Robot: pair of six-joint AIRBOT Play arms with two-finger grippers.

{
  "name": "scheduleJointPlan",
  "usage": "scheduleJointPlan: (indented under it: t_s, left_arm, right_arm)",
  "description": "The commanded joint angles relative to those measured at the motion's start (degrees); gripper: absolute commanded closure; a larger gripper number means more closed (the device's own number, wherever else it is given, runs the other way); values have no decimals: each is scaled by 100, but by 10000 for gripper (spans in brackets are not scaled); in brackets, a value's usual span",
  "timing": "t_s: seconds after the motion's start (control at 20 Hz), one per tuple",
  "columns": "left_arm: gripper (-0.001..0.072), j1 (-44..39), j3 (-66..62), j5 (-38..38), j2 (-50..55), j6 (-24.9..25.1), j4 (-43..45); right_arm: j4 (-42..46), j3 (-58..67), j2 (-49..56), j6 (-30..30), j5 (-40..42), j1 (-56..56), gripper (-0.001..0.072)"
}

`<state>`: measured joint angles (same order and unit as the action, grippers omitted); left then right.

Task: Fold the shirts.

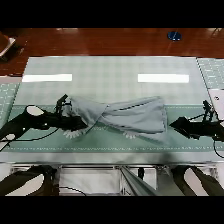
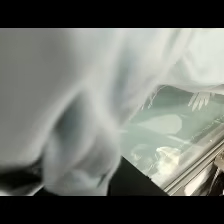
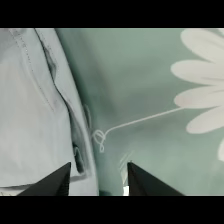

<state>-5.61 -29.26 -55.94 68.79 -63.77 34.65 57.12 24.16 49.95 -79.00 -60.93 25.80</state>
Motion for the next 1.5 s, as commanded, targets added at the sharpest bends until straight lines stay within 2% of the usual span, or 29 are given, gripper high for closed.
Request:
scheduleJointPlan:
  t_s: [0.0, 0.25, 0.5, 0.8, 0.95, 1.0, 1.05, 1.15, 1.3, 1.45]
  left_arm:
    - [687, -284, -269, 258, 216, 33, -168]
    - [687, -216, -595, 234, 219, 28, -168]
    - [687, -216, -597, 236, 223, 28, -168]
    - [687, -216, -597, 238, 223, 26, -170]
    - [687, -214, -662, 238, 221, 28, -170]
    - [687, -214, -754, 236, 216, 28, -170]
    - [687, -214, -907, 216, 214, 28, -168]
    - [687, -68, -1408, -15, 208, 28, -166]
    - [687, 730, -2732, -741, 122, -199, -173]
    - [687, 1707, -4496, -796, -177, -623, -173]
  right_arm:
    - [-79, -42, -11, 28, 138, 4, 306]
    - [-570, 52, 142, 225, 505, 4, 306]
    - [-807, 474, 1320, 463, 442, 4, 306]
    - [-2188, 901, 2680, 1379, 48, 2, 306]
    - [-2210, 1141, 2970, 1401, 35, -302, 307]
    - [-2208, 1272, 3042, 1401, 57, -527, 325]
    - [-2203, 1438, 3106, 1384, 116, -756, 424]
    - [-2133, 1862, 3123, 1373, -4, -1082, 683]
    - [-1880, 3097, 2922, 986, -758, -1115, 683]
    - [-1296, 4913, 2365, 402, -1038, -1115, 683]
